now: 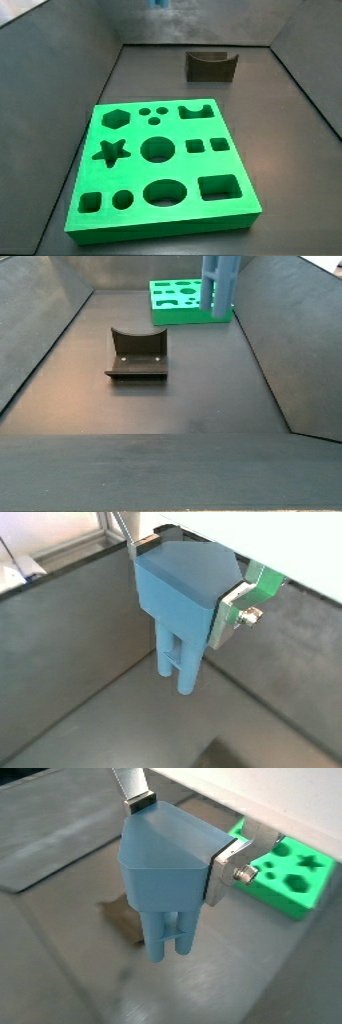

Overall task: Pick up the 3 prong object. Move up. Move to above the board. Insert the 3 prong object.
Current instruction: Move to above the board.

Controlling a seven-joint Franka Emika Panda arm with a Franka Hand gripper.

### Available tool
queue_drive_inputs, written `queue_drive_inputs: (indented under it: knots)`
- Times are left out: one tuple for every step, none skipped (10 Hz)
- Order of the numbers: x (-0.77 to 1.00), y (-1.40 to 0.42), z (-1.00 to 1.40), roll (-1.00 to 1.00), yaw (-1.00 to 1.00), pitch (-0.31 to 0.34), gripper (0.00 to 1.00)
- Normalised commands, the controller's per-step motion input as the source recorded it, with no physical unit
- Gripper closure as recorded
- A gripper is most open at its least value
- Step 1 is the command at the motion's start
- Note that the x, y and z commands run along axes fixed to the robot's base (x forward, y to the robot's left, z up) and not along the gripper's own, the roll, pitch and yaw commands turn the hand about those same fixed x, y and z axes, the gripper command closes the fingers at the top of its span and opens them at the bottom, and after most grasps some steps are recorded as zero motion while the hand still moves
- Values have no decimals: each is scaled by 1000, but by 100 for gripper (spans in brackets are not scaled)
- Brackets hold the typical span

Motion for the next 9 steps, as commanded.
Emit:
queue_drive_inputs:
  knots:
    - [52, -1000, 92, -13, -105, 180, 100]
    - [52, -1000, 94, -18, -61, 139, 100]
    - [52, -1000, 99, -18, -26, 84, 100]
    - [52, -1000, 101, -26, -18, 67, 100]
    - [52, -1000, 107, -6, -3, 43, 100]
    - [53, -1000, 112, -8, 6, 40, 100]
    - [57, -1000, 114, -14, 5, 37, 100]
    - [61, -1000, 118, -7, 6, 47, 100]
    - [72, -1000, 123, 0, 7, 68, 100]
